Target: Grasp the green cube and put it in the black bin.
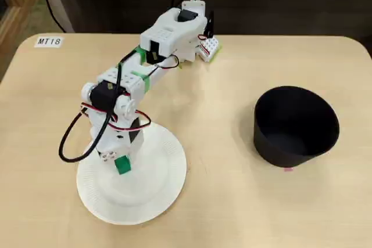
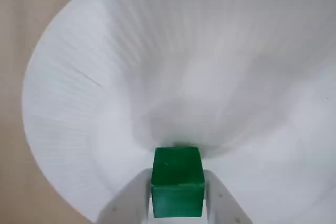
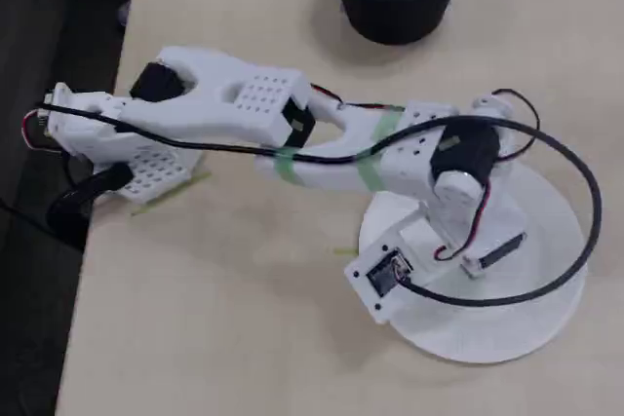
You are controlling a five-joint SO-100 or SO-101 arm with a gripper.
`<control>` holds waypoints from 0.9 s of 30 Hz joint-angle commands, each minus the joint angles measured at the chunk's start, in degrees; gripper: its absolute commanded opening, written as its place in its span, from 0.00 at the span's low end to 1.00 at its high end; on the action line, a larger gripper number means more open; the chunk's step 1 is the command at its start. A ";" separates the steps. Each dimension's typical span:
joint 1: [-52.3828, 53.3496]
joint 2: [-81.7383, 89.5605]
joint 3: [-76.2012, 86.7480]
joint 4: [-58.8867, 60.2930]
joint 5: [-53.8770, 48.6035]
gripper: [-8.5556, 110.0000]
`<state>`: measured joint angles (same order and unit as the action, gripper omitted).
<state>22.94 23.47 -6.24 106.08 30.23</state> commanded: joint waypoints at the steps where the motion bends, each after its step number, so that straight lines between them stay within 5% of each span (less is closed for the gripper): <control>1: -2.55 14.59 -2.46 -0.09 -3.08 0.07; 7: -12.57 38.94 8.53 0.00 -17.67 0.07; 12: -33.13 52.91 26.02 0.09 -26.89 0.07; 19: -55.63 54.14 39.99 -0.09 -24.52 0.07; 27: -58.54 47.64 40.52 -1.05 -25.22 0.07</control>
<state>-35.51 71.28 34.89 105.73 5.10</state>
